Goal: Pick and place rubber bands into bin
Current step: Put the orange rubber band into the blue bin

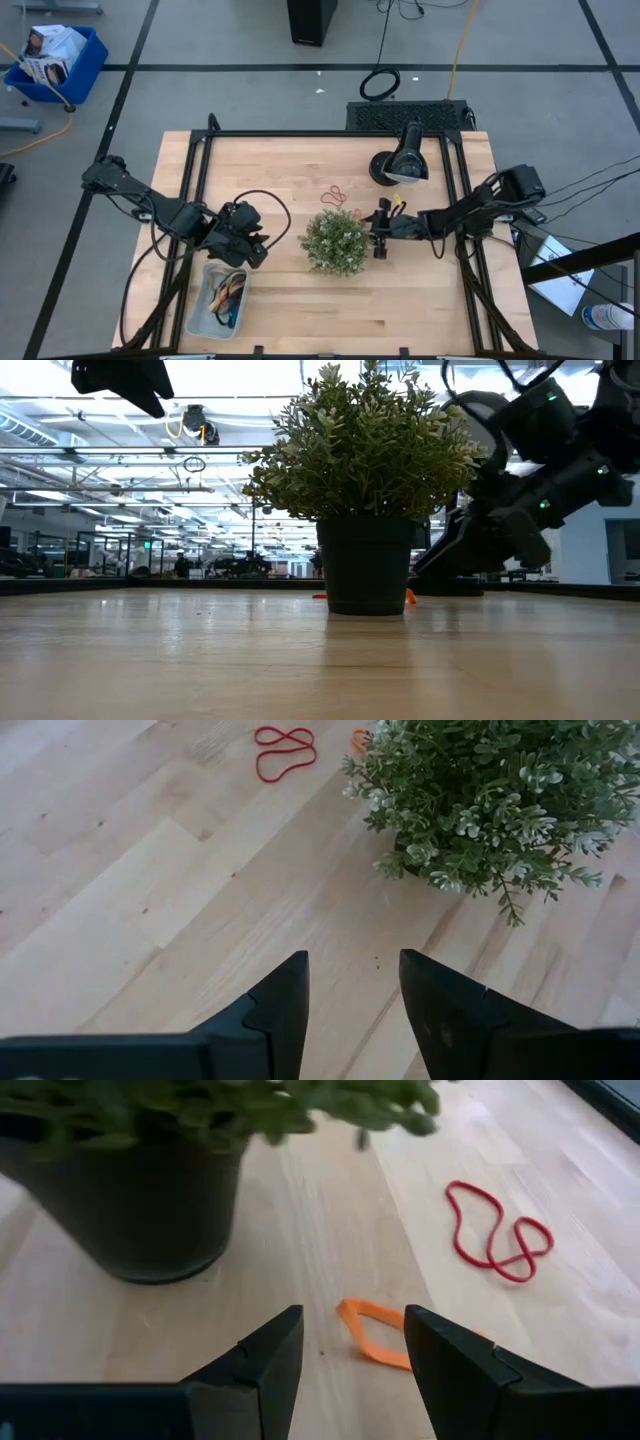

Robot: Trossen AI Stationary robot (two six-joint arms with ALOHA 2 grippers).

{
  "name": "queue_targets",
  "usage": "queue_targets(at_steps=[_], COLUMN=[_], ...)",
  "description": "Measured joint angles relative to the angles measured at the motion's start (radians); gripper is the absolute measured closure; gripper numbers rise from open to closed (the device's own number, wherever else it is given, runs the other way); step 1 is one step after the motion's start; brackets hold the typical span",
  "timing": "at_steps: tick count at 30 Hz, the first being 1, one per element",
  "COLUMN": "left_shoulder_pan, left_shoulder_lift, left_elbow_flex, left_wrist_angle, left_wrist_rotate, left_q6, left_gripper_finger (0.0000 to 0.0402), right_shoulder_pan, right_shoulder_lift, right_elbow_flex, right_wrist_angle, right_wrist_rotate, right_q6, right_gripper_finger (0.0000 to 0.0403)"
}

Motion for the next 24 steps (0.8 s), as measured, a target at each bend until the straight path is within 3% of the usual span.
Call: queue_targets(at_steps=[6,19,24], left_shoulder_pan=[0.0,0.0,0.0], left_shoulder_lift=[0.0,0.0,0.0], left_elbow_flex=[0.0,0.0,0.0], left_wrist_angle=[0.001,0.011,0.011], left_wrist_rotate=[0.0,0.02,0.02], left_q6=[-0.001,0.0,0.004], left_gripper_finger=[0.0238,0.0238,0.0238], right_shoulder_pan=[-0.045,-0.071,-0.071], right_shoulder_lift=[0.076,0.158,0.159], right_elbow_flex=[0.054,0.087,0.087], right_wrist_angle=[-0.001,-0.019,-0.026], right_wrist_rotate=[-0.076,-0.073,-0.074], right_q6=[-0.004,-0.011,-0.011], right_gripper_finger=[0.0234,0.0235,0.0263])
